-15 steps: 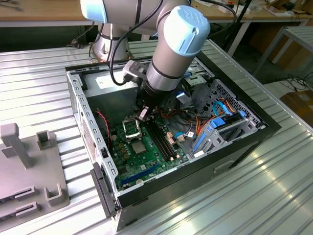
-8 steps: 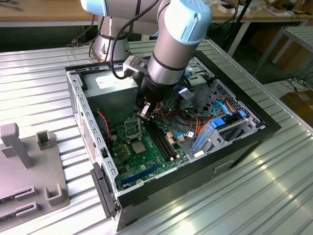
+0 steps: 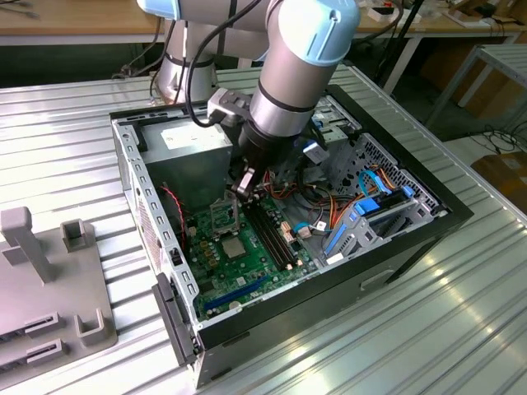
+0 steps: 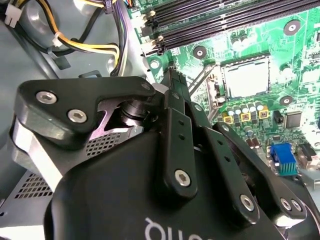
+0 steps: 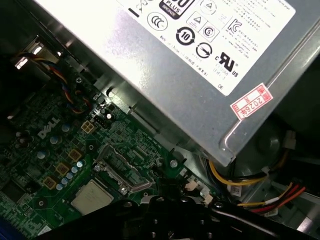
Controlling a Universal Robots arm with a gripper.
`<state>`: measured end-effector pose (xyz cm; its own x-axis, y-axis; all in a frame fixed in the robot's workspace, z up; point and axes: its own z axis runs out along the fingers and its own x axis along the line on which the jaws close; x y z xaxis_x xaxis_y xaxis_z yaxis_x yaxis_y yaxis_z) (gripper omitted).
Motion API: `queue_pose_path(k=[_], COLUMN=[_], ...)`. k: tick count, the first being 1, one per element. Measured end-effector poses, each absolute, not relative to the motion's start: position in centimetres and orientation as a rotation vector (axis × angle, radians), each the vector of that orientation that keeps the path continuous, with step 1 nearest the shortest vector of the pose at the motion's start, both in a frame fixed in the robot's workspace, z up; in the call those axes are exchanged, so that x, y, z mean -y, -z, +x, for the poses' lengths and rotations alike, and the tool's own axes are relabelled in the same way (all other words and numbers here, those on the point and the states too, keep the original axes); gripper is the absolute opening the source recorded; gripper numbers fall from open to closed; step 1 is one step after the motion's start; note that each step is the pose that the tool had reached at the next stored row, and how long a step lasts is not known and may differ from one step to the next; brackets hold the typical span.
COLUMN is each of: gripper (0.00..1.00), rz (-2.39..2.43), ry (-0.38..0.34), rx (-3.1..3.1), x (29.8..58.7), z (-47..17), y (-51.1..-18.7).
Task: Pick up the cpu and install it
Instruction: 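Close the cpu cover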
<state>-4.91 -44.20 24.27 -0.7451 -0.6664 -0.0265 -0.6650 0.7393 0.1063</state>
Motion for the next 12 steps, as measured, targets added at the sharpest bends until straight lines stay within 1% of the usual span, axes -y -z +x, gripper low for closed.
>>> queue_pose_path(k=[12], gripper=[0.12], rz=[1.147], ry=[0.166], rx=[2.904], x=[44.20], z=[-5.05], y=[-24.68])
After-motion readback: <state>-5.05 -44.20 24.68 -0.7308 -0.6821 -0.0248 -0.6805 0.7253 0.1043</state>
